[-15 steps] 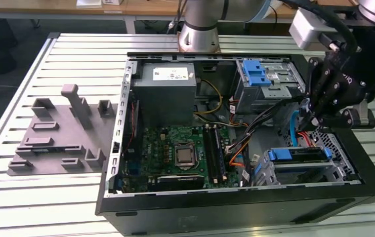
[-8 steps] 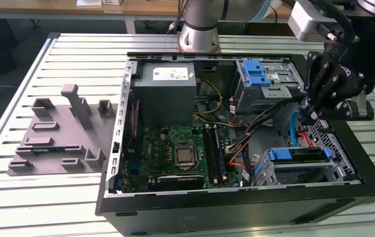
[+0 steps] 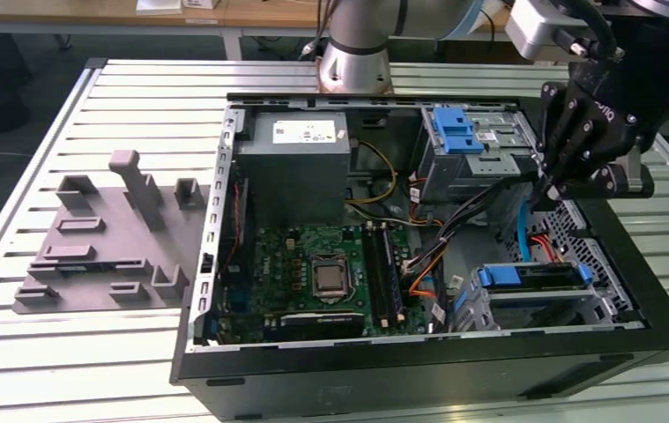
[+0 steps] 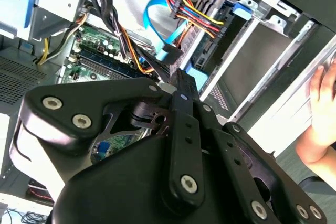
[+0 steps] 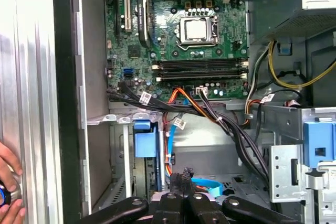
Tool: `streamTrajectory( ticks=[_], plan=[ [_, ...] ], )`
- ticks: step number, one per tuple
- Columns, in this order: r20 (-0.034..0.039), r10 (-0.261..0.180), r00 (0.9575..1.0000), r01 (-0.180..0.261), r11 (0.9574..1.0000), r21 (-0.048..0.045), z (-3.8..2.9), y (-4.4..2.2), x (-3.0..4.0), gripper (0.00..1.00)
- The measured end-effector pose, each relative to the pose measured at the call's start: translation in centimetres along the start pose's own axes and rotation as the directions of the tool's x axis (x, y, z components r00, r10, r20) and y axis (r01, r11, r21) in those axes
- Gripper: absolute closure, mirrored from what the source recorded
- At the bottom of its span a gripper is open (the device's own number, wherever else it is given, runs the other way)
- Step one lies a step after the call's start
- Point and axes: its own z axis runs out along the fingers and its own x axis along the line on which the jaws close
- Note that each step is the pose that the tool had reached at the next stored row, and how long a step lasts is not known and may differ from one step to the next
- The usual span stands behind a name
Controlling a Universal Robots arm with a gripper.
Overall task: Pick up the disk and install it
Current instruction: 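Insert the second disk wire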
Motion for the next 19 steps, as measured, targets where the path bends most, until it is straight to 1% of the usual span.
streamTrajectory(
  ticks=[6, 11, 12, 19],
  plan=[
    [-0.0004, 0.0, 1.0, 0.0, 1.0, 0.0, -0.01, 0.04, -0.66, 0.89],
    [-0.0006, 0.0, 1.0, 0.0, 1.0, 0.0, -0.11, 0.06, -0.89, 0.89],
    [-0.0004, 0.0, 1.0, 0.0, 1.0, 0.0, -0.11, 0.06, -0.92, 0.83],
    [-0.0003, 0.001, 1.0, -0.001, 1.0, 0.0001, -0.19, 0.08, -1.21, 0.82]
  ],
)
